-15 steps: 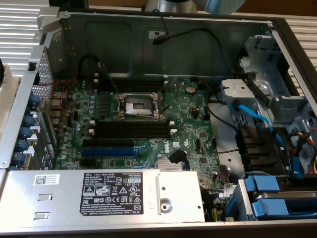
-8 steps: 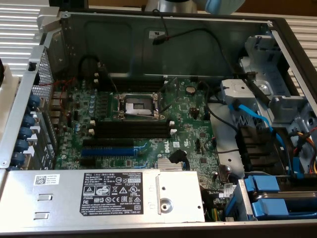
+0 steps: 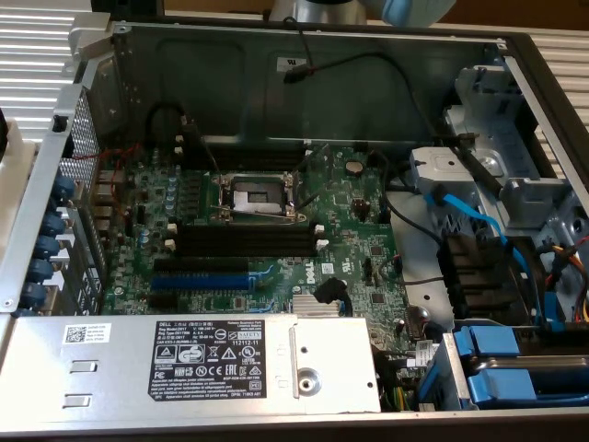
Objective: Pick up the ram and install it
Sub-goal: 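Pick up the ram and move it above insertion slot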
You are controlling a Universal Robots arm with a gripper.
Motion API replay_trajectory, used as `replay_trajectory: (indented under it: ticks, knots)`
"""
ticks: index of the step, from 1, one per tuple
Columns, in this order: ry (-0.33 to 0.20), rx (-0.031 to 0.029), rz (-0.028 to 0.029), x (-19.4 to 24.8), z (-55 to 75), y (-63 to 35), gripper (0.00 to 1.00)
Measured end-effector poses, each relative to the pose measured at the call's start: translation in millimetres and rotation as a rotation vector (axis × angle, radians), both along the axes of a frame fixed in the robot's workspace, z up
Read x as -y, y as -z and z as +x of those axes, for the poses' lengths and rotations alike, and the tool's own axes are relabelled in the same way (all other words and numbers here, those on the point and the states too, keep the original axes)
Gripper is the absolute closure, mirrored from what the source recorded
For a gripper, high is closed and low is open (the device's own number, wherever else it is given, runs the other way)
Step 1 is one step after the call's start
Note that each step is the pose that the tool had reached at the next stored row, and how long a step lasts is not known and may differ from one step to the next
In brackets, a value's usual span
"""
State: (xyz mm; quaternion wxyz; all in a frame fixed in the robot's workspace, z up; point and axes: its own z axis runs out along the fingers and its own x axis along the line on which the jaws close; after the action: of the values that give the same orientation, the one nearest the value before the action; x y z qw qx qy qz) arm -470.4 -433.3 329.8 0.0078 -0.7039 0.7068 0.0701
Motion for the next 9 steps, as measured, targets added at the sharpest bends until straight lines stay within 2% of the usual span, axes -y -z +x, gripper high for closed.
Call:
replay_trajectory:
  ticks: [1,9]
  knots:
    - [-0.004,-0.0027,-0.0003,0.0,-0.1,4.8,0.44]
    - [-0.02,-0.0033,-0.0007,0.0,-2.0,23.0,0.44]
